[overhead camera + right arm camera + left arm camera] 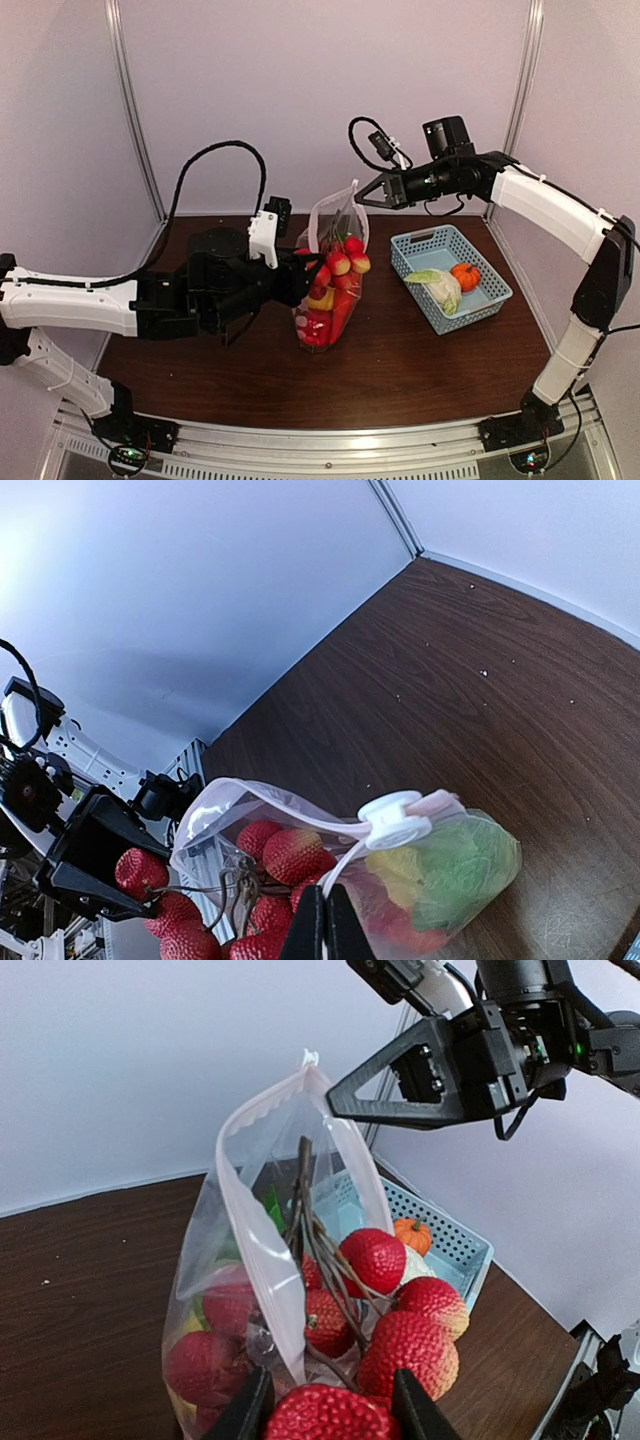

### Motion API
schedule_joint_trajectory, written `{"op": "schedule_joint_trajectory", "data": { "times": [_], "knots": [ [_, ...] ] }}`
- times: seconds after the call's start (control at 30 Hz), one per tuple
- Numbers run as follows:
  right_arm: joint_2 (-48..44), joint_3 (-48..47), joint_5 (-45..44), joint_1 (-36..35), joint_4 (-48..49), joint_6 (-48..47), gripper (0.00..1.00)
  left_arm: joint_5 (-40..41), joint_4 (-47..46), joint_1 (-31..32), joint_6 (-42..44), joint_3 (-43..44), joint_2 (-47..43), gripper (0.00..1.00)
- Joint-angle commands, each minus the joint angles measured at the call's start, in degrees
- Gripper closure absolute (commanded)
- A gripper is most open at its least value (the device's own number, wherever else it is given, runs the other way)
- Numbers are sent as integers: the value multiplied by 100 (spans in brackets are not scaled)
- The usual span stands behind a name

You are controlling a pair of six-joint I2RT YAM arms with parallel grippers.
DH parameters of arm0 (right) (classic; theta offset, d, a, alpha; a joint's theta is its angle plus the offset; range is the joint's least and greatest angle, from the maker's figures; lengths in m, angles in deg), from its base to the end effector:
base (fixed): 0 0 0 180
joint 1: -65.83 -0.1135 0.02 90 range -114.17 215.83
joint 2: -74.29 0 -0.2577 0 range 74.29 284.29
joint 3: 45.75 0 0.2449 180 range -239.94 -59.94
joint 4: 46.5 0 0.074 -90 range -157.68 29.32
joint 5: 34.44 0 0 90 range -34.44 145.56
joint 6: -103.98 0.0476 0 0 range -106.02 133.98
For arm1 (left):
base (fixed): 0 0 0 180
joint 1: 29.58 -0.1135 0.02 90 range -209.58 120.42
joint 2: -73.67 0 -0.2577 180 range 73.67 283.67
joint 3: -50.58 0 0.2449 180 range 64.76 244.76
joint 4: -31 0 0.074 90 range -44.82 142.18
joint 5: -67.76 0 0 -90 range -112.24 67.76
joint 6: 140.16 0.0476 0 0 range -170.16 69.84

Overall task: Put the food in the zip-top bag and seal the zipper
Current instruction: Adjust the fake fruit in the zipper food storage bag.

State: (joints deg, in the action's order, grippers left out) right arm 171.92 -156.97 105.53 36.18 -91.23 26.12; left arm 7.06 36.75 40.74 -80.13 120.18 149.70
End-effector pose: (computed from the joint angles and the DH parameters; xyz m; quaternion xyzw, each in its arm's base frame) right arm 0.3138 0.2206 0.3724 -0.3253 0.7487 0.5025 0.2849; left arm 0.1277 -0.2879 0.3118 0.1105 0.7614 -0.3404 0.5405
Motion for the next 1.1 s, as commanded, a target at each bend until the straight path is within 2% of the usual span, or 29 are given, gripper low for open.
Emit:
{"op": "schedule_joint_trajectory", "data": {
  "times": [0.0,0.07,0.2,0.27,0.3,0.37,0.53,0.57,0.6,0.7,0.8,0.93,1.07],
  "knots": [
    [-112,52,-196,-237,64,-20,100,-570,-188,-24,576,504,194,100],
    [-58,58,-360,-309,27,-25,100,-340,124,-24,690,962,394,100],
    [-29,-61,-649,-307,-149,-112,100,950,1162,-14,418,1732,617,97],
    [-56,-53,-666,-292,-156,-124,100,955,812,-30,522,1555,483,78],
    [-70,-57,-663,-276,-158,-129,100,787,584,-42,659,1434,400,79],
    [-113,-76,-697,-278,-177,-177,100,415,386,-92,978,1366,318,100],
    [-139,-61,-733,-349,-198,-215,100,-934,770,-301,1543,2198,861,100],
    [-135,-60,-701,-356,-177,-171,100,-1011,1064,-319,1528,2450,1034,96],
    [-124,-62,-644,-346,-151,-94,100,-884,1301,-331,1445,2705,1213,94],
    [-168,-49,-217,-282,117,276,100,-406,2013,-514,1066,3258,1776,99],
    [-348,60,88,-251,432,633,100,-199,2339,-819,749,3266,2042,100],
    [-616,512,300,-171,832,1086,100,188,2156,-1030,300,2792,1946,100],
    [-772,1196,882,-155,1951,2116,100,387,1642,-1209,291,2502,2093,100]
  ]
}}
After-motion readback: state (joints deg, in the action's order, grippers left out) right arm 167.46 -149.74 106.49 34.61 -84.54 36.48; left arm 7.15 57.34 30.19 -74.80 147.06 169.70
